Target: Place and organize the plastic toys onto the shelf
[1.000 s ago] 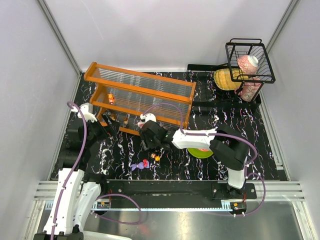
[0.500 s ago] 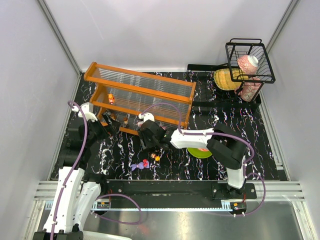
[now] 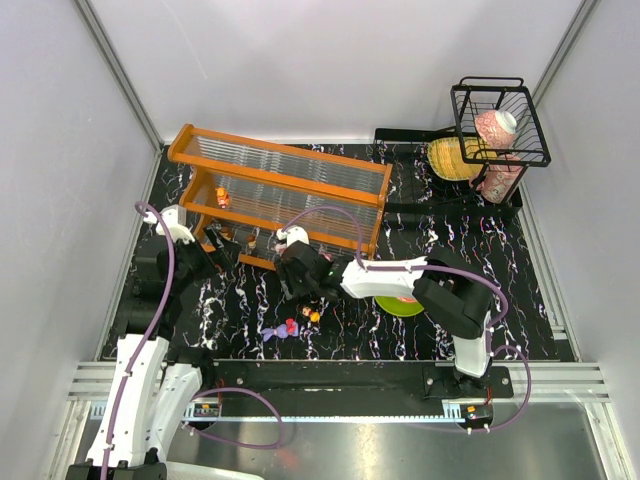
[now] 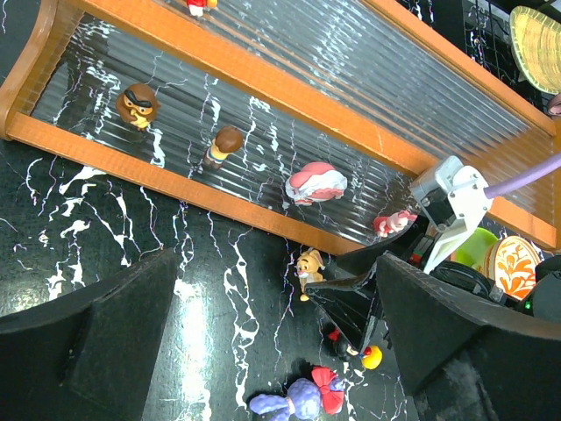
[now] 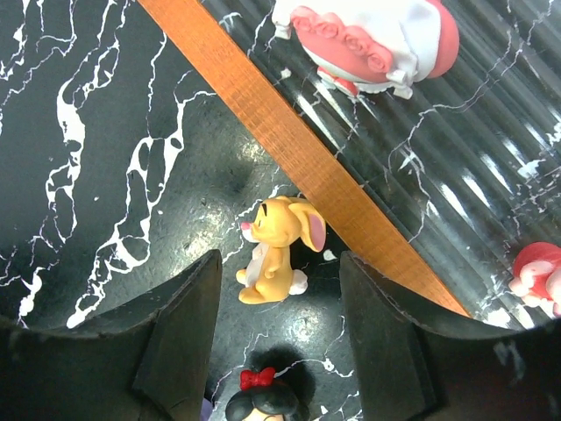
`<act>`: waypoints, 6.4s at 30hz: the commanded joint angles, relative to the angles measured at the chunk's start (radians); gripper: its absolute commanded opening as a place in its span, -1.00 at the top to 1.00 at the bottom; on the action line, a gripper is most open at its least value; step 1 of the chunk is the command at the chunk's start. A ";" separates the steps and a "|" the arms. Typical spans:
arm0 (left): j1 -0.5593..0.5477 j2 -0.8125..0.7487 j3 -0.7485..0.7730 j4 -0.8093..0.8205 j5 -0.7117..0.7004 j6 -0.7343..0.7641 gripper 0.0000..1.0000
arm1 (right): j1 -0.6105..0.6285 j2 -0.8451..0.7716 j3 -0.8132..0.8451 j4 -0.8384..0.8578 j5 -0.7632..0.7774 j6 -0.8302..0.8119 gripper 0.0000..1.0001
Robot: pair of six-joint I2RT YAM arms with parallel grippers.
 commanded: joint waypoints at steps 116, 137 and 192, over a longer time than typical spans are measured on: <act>-0.046 -0.086 0.140 -0.018 0.287 -0.304 -0.98 | 0.179 -0.545 -0.020 -0.039 0.115 -0.211 1.00; -0.112 -0.046 0.140 0.011 0.347 -0.414 -0.56 | 0.220 -0.514 0.085 0.001 0.189 -0.274 1.00; -0.139 -0.030 0.135 0.059 0.376 -0.473 1.00 | 0.243 -0.438 0.125 0.085 0.197 -0.320 0.21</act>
